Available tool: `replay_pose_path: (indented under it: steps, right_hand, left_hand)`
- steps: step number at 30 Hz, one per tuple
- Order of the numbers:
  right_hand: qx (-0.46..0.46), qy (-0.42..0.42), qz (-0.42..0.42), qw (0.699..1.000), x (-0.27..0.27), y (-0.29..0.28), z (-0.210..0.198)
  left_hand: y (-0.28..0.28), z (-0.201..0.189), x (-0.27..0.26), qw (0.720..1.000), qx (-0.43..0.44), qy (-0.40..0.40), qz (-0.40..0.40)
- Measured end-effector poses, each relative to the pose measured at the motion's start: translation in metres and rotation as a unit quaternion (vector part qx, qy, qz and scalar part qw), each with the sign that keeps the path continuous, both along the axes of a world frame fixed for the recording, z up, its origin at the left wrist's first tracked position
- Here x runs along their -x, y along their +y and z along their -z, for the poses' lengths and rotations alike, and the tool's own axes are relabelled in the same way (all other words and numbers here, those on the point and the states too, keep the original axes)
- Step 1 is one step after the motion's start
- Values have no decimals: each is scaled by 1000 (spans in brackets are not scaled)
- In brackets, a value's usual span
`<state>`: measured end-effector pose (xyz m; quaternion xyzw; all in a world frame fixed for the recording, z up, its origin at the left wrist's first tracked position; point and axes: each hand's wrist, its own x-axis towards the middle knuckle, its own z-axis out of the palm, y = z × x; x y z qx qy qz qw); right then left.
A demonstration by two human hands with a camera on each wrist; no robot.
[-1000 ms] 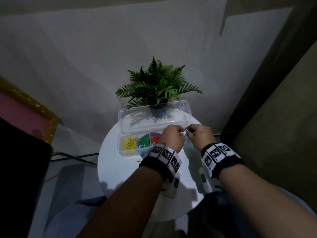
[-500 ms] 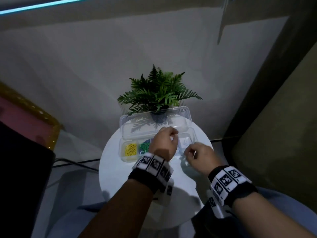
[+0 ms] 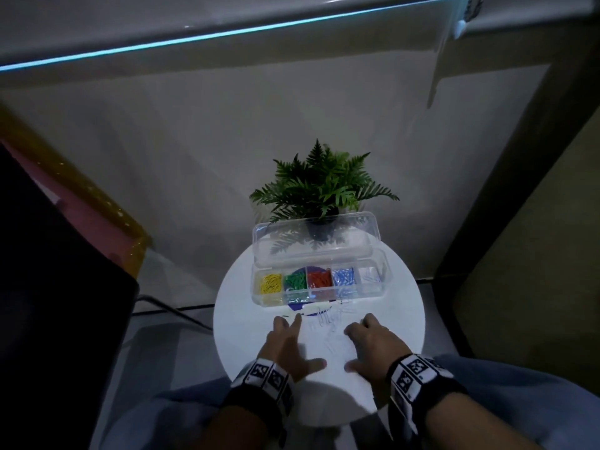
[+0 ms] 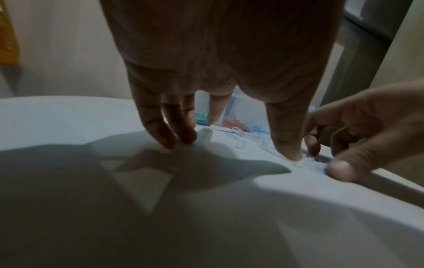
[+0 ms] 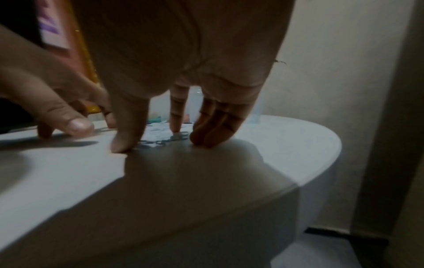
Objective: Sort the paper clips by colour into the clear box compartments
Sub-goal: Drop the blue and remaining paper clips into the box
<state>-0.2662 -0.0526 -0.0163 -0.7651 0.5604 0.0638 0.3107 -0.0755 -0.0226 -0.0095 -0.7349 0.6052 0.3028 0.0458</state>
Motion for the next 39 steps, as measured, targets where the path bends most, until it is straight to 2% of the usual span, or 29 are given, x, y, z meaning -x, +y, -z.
replay_pose_path:
  steps: [3,6,12,15,19,23,29,31,34,39]
  right_hand:
    - [-7,-40,24,999,-2,-7,1]
    - [10,-34,23,999,-7,-14,4]
    - [6,-27,29,999,-7,-18,9]
    - [25,-25,26,999,-5,-18,9]
    - [36,-18,29,999,-2,-19,7]
    - [48,-71,94,992,5,-21,3]
    - [87,-187,175,963,14,-47,-21]
    - [124,-195,192,954,17,-62,-34]
    - [164,-187,215,944,19,-85,-48]
    - [116,-189,262,939,23,-104,-48]
  left_hand:
    - [-5,4,10,1000,14,-3,27]
    - [-13,4,19,999,-9,2,39]
    - [-27,0,35,996,57,-5,70]
    - [-28,0,40,993,75,-31,87]
    - [-31,-1,45,991,47,-71,103]
    - [-34,-2,49,985,39,-105,131]
    - [-37,-4,48,992,23,-68,107]
    - [-36,-9,49,994,41,-53,86]
    - [-44,-18,55,996,82,26,32]
    - [-80,-45,74,977,169,129,11]
